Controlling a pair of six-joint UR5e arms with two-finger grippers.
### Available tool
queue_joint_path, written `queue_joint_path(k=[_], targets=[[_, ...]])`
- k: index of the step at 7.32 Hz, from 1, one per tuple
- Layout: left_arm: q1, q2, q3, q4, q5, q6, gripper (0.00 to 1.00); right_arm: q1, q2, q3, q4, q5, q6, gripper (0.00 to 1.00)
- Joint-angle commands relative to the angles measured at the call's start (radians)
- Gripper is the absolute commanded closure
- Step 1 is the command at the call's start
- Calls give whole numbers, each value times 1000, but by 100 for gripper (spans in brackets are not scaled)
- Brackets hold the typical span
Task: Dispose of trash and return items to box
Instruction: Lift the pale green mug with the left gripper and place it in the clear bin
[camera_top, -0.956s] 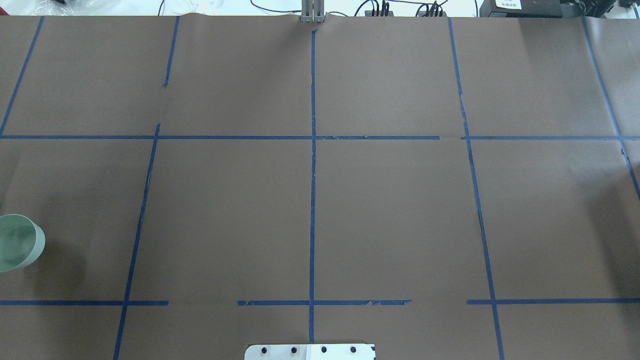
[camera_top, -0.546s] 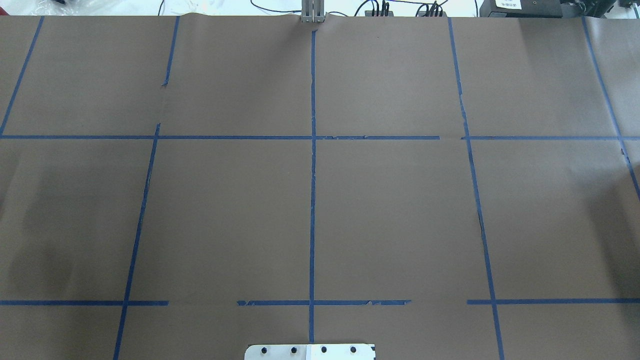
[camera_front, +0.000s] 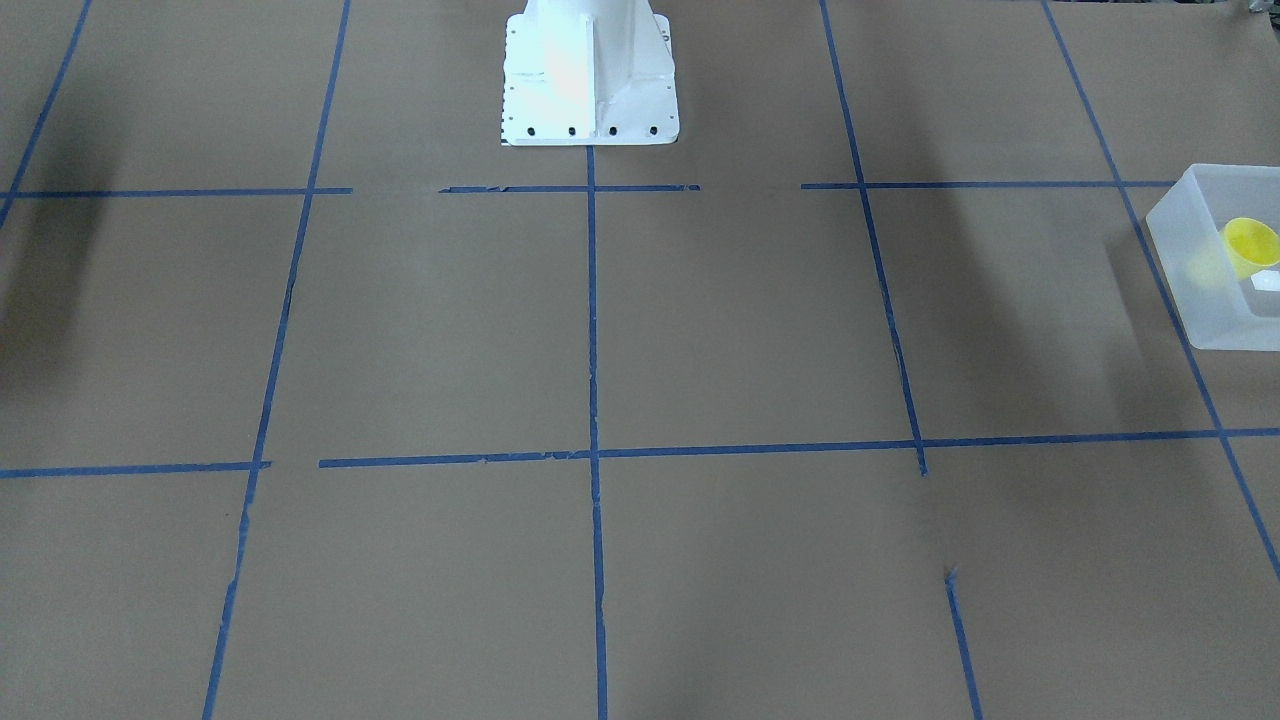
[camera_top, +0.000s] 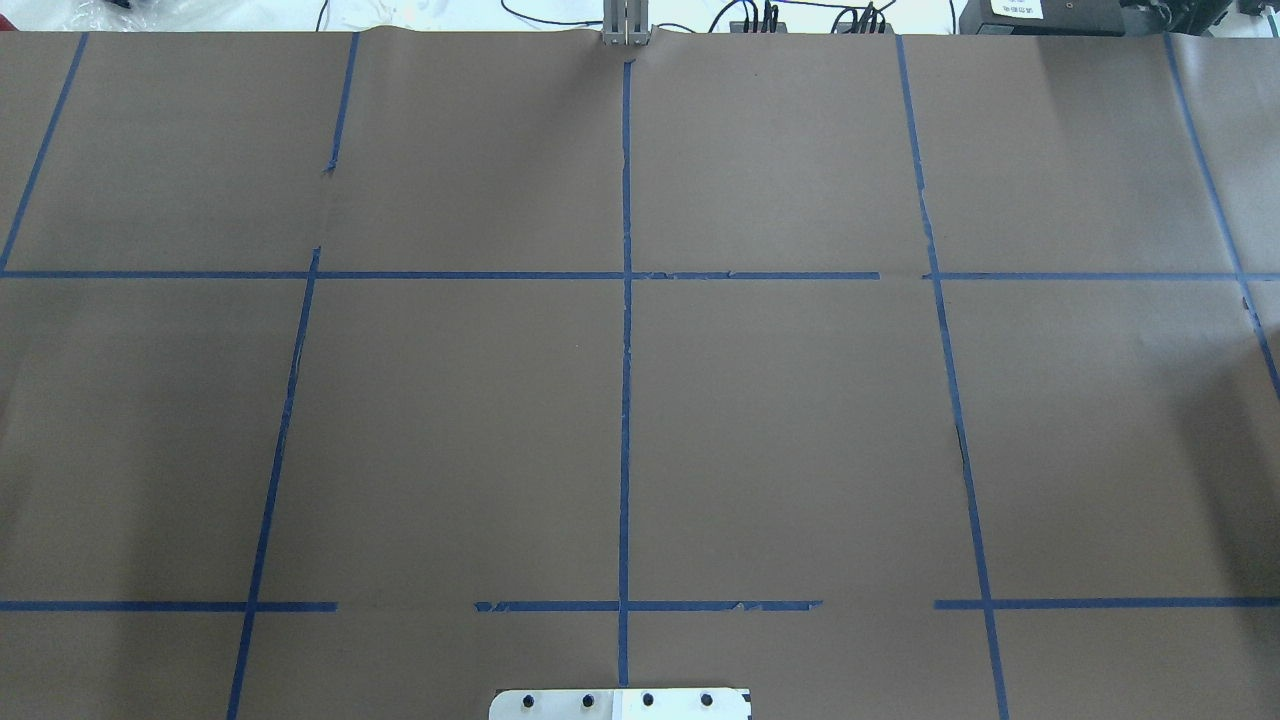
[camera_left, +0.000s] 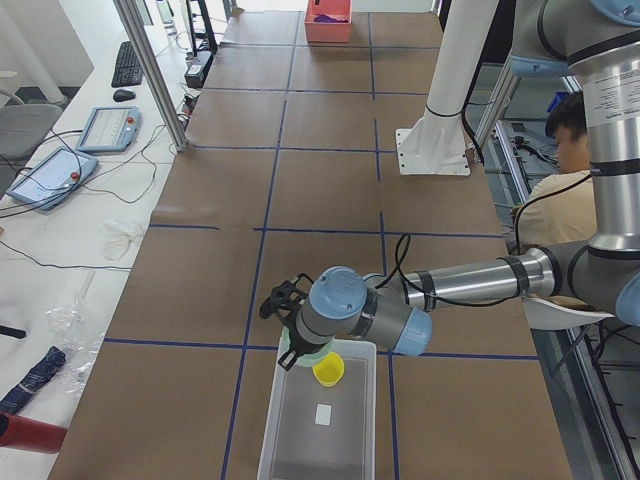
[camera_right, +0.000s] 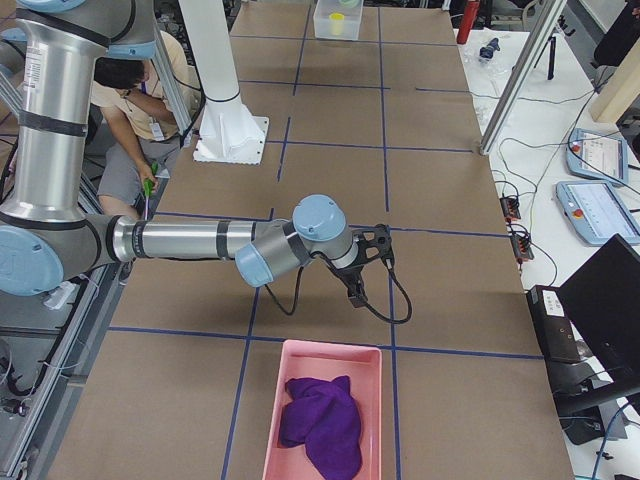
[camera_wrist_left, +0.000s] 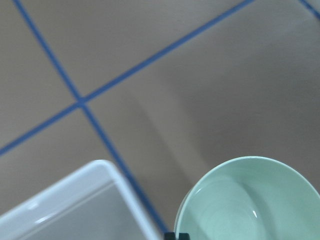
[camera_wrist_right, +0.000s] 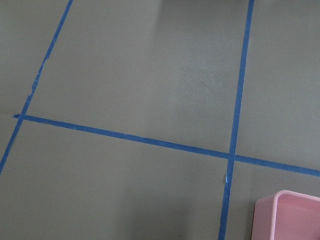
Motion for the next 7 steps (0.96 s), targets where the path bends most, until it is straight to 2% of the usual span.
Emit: queue_joint_path(k=[1,3,5,7], targets=[[-83,-86,166,25,57,147,100,0,0,0,0,0,-1,0],[-86,-31,161,-30,57,86,100,-2,3,-1,0,-3,-1,0],[-69,52,161,-206,56,-106,100,-2,3,-1,0,-5,-1,0],[-37,92,162,-225,50,-102,100,-2,3,-4,0,-5,-1,0]])
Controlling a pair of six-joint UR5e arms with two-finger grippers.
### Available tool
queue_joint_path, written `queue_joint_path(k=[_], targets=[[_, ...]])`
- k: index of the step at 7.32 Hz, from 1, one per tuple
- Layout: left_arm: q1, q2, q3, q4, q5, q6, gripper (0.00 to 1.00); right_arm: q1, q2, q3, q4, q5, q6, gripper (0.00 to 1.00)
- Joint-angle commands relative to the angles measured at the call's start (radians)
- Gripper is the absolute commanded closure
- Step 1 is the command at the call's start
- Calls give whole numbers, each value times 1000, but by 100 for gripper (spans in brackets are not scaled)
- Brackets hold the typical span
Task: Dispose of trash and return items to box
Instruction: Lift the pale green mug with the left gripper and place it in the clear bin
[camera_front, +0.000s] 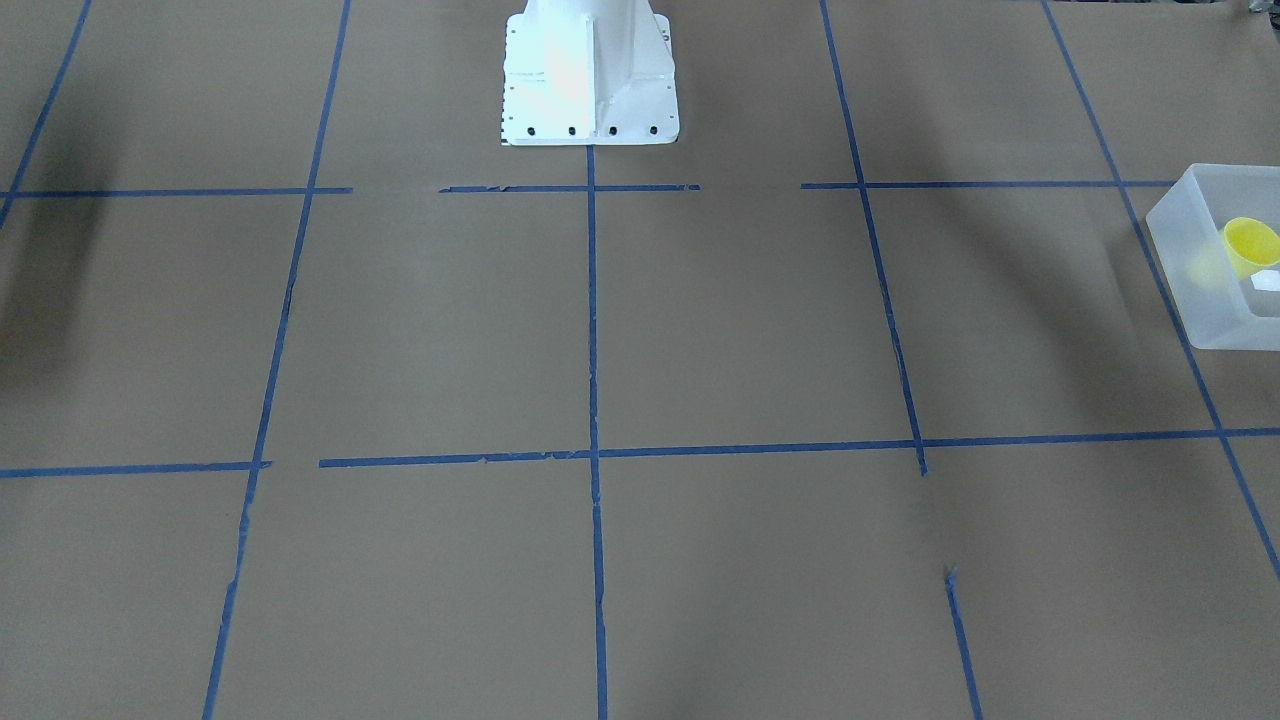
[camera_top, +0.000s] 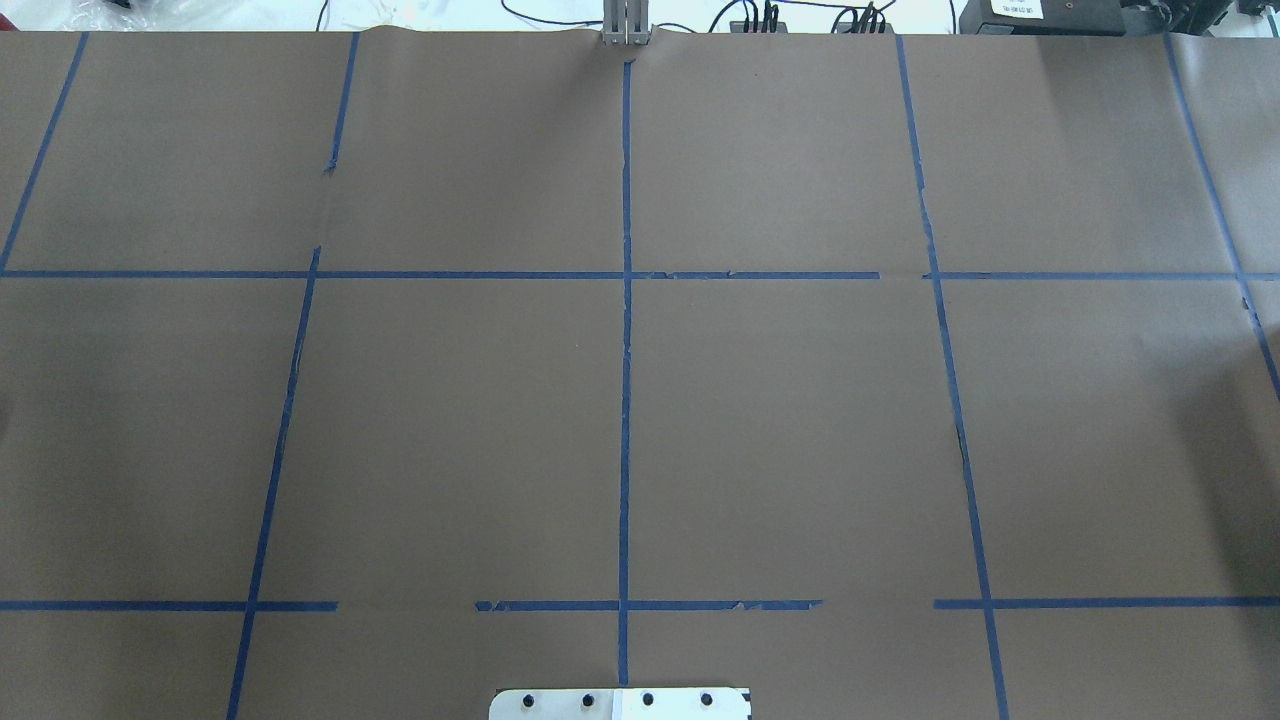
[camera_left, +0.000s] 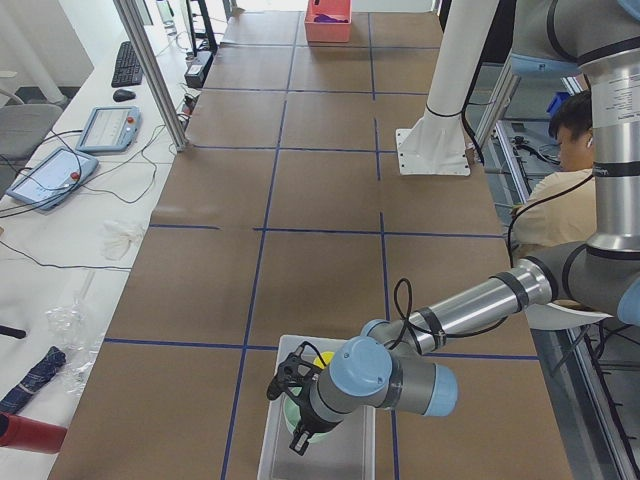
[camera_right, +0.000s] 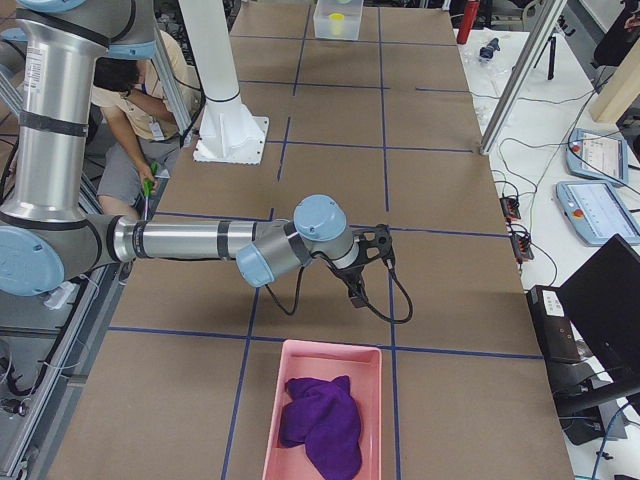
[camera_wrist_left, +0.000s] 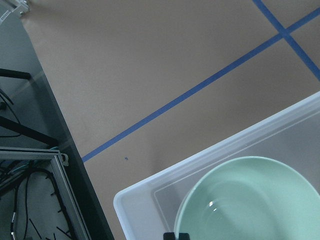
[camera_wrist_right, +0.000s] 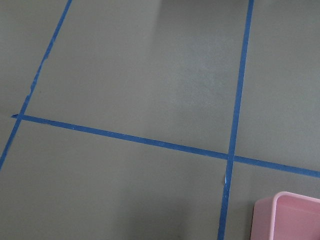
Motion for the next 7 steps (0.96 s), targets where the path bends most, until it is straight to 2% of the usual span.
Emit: queue_joint_path(k=[1,2,5,7], targets=[[54,31,1,-27,-7,-12,100,0,0,-1,0,0,-1,0],[80,31,3,-30,-7,-12,98,0,-1,-1,0,0,-1,0],[100,53,1,-31,-9,46,72,0,-1,-1,-2,0,-3,0],[103,51,-3,-36,-65,-1,67,-2,0,0,2,3,5,0]])
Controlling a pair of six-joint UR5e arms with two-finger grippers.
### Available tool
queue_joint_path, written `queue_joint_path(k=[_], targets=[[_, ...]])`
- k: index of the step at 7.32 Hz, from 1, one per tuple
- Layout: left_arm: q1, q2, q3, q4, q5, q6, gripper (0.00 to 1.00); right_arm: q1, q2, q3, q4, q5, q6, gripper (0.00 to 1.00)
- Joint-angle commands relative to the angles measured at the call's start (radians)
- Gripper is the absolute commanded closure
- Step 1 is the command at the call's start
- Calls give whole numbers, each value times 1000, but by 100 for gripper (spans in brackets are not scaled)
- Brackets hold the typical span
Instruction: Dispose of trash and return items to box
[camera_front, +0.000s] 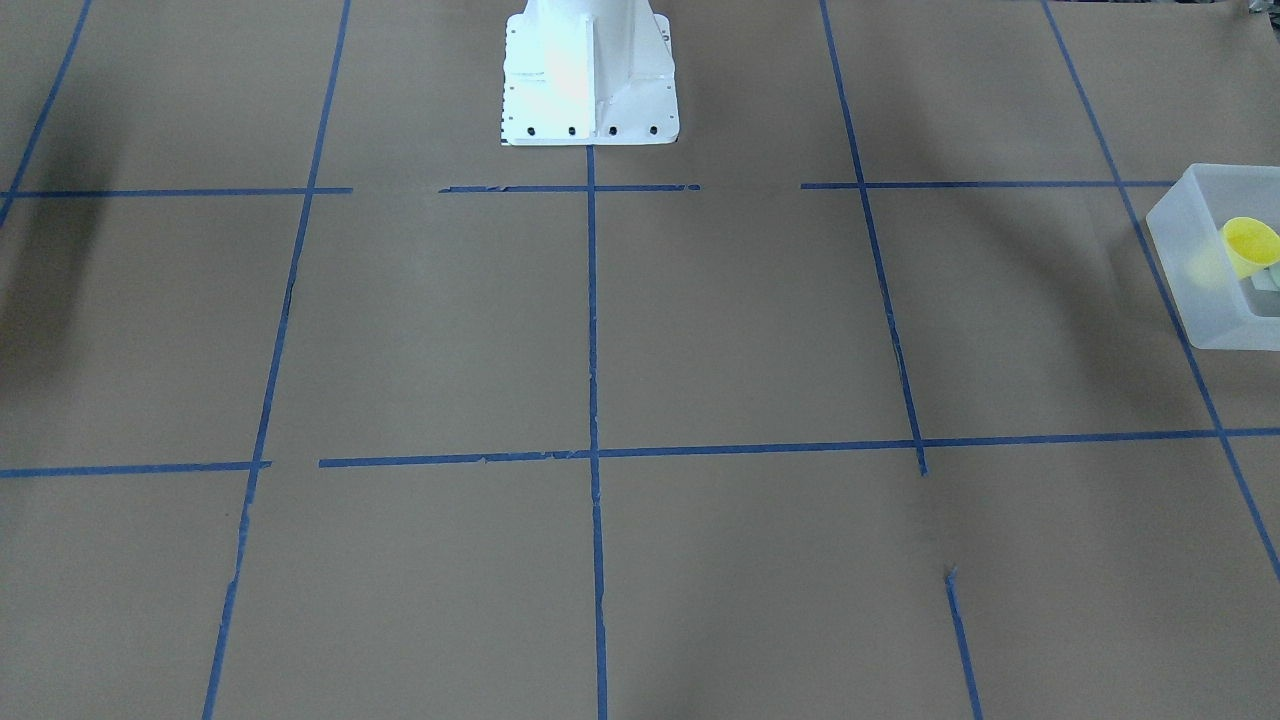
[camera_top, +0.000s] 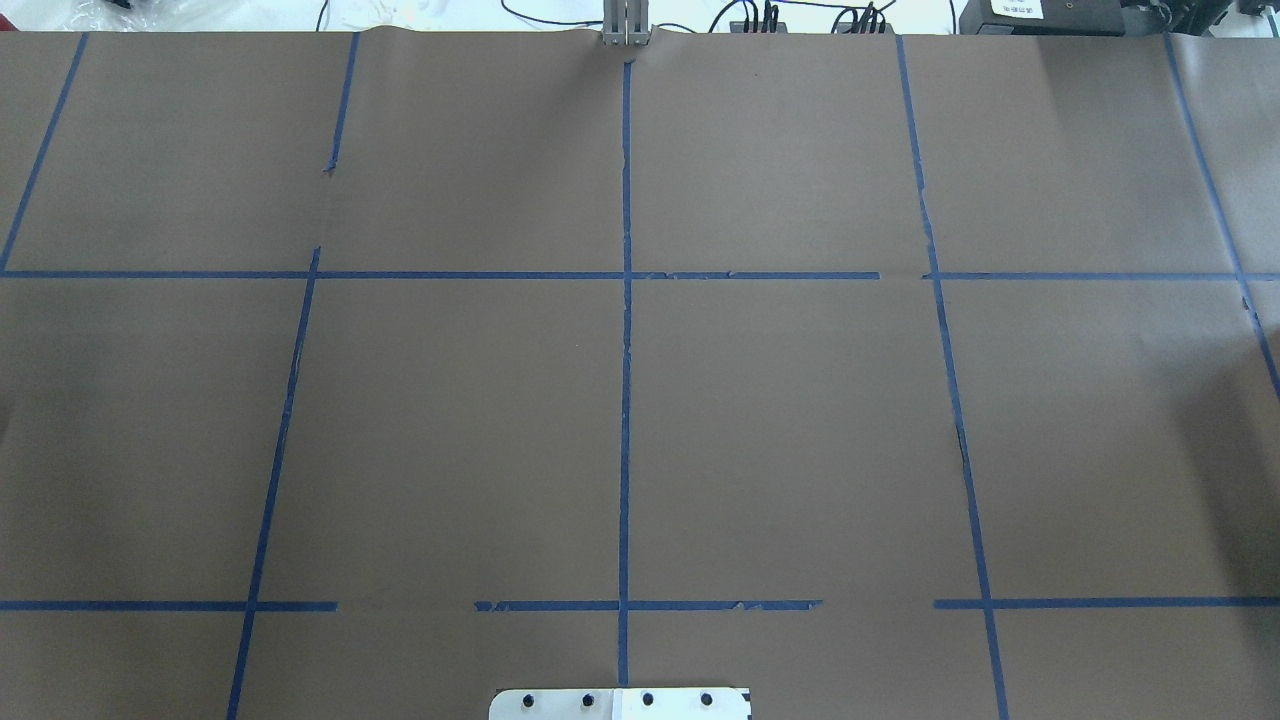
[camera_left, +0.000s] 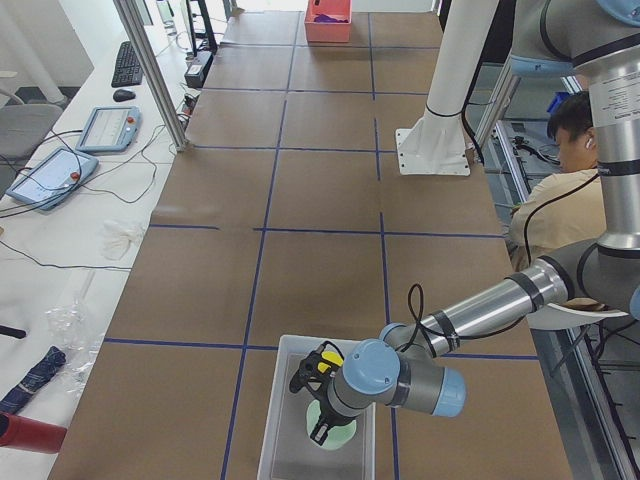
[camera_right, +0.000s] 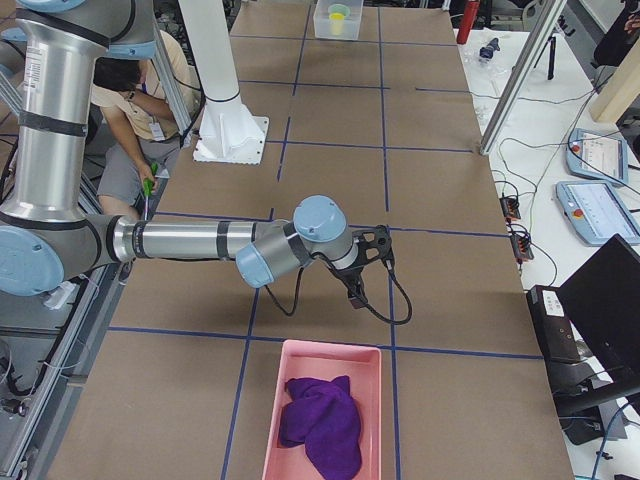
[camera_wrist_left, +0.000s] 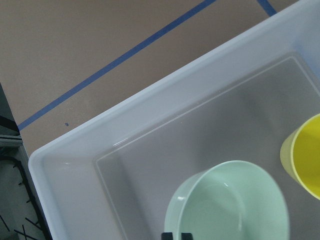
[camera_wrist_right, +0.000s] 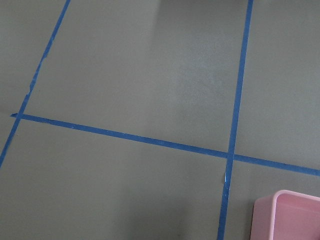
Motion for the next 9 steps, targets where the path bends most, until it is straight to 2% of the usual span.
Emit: queue_joint_path(k=[1,2,3,5,6,7,8,9], targets=[[2,0,-9,-46,-31,-72,46,-1,1,1,2,2,3,0],[5,-5,-52,-69,-31,-126,30,-1,4,3,0,2,3,0],[25,-9,-136,10,-28,-196,30,-1,7,4,-3,-3,3,0],[34,-12,-362,253,-23,-359,30,-5,7,6,-6,-6,3,0],[42,-34,-456,392,-29,-435,22,-10,7,6,-9,-6,3,0],[50,-58,-521,494,-29,-403,0,-10,6,6,-14,-6,5,0],[50,-43,-531,506,-51,-387,0,-19,6,6,-23,-7,3,0],[51,1,-514,518,-188,-402,0,-28,4,12,-47,-17,3,0]])
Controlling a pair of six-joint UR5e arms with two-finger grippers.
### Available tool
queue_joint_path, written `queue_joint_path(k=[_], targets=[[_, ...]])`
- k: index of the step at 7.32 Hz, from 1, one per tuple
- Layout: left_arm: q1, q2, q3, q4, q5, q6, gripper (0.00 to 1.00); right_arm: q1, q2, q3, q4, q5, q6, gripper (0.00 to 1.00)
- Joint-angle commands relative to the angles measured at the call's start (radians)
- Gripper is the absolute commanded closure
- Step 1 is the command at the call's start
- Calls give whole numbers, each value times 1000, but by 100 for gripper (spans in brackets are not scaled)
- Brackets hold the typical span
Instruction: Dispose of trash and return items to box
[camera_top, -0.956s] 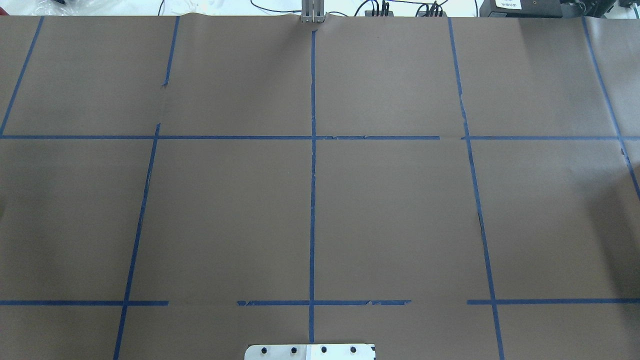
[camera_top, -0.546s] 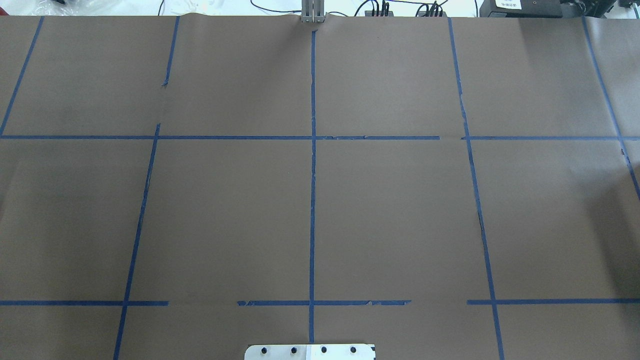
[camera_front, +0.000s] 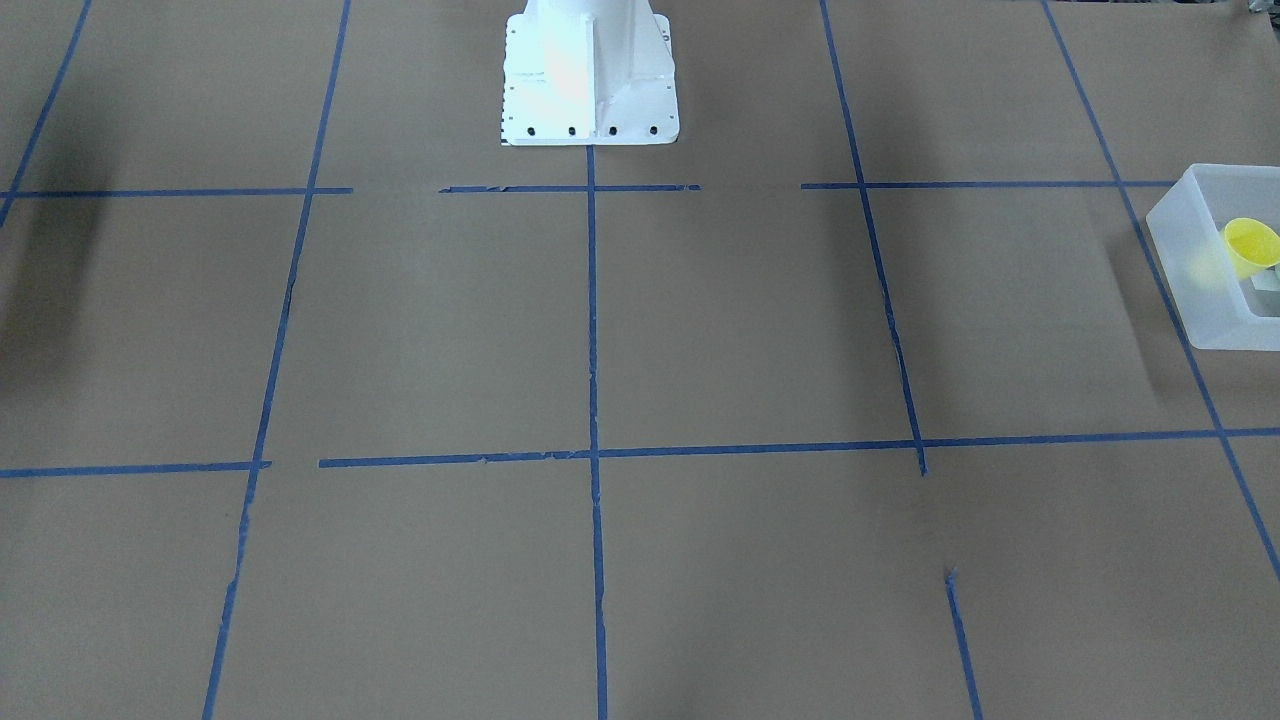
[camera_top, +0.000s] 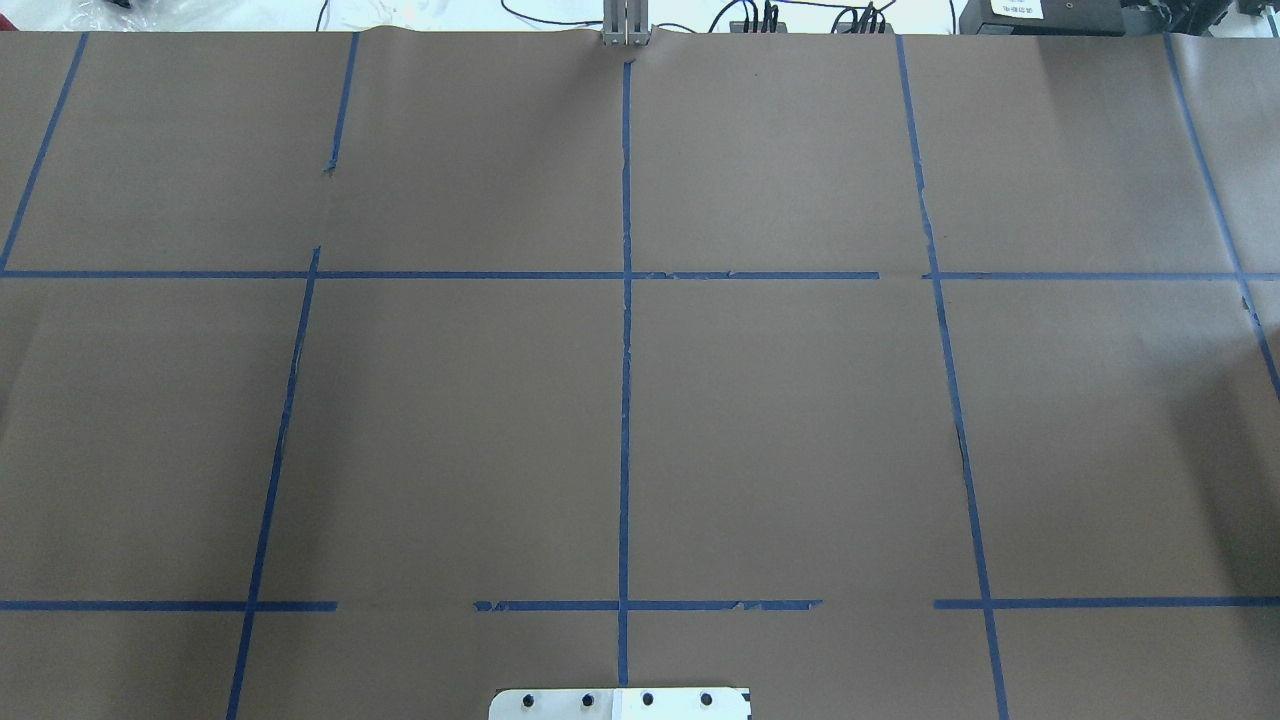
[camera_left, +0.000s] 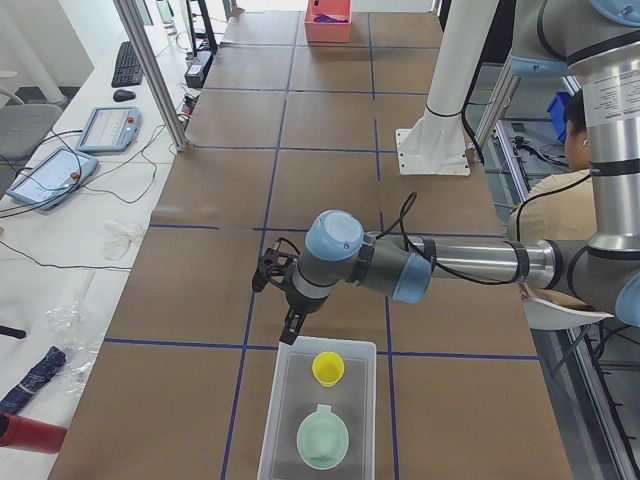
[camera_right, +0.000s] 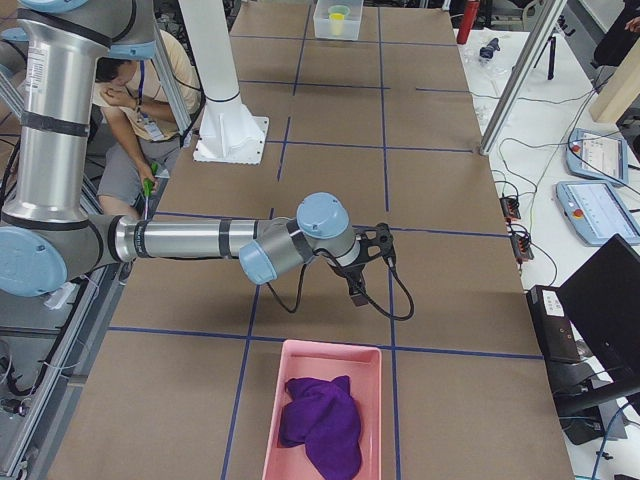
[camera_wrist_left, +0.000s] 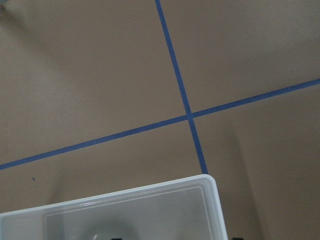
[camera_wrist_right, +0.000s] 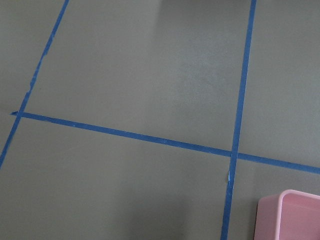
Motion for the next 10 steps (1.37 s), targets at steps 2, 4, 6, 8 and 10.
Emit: queue_joint_path(k=[2,4,6,8,10], targets=[[1,42,36,125,-166,0,0,-48,-15,4,-56,-11,-11,0],[27,51,39,129,-44,4,0,-81,-64,7,-122,-18,-28,0],[35,51,37,131,-2,4,0,-50,-64,27,-134,-93,-109,0],[38,45,57,132,3,5,0,14,21,75,-386,-31,-131,0],[38,41,68,146,6,4,0,14,-26,43,-372,-23,-190,0]])
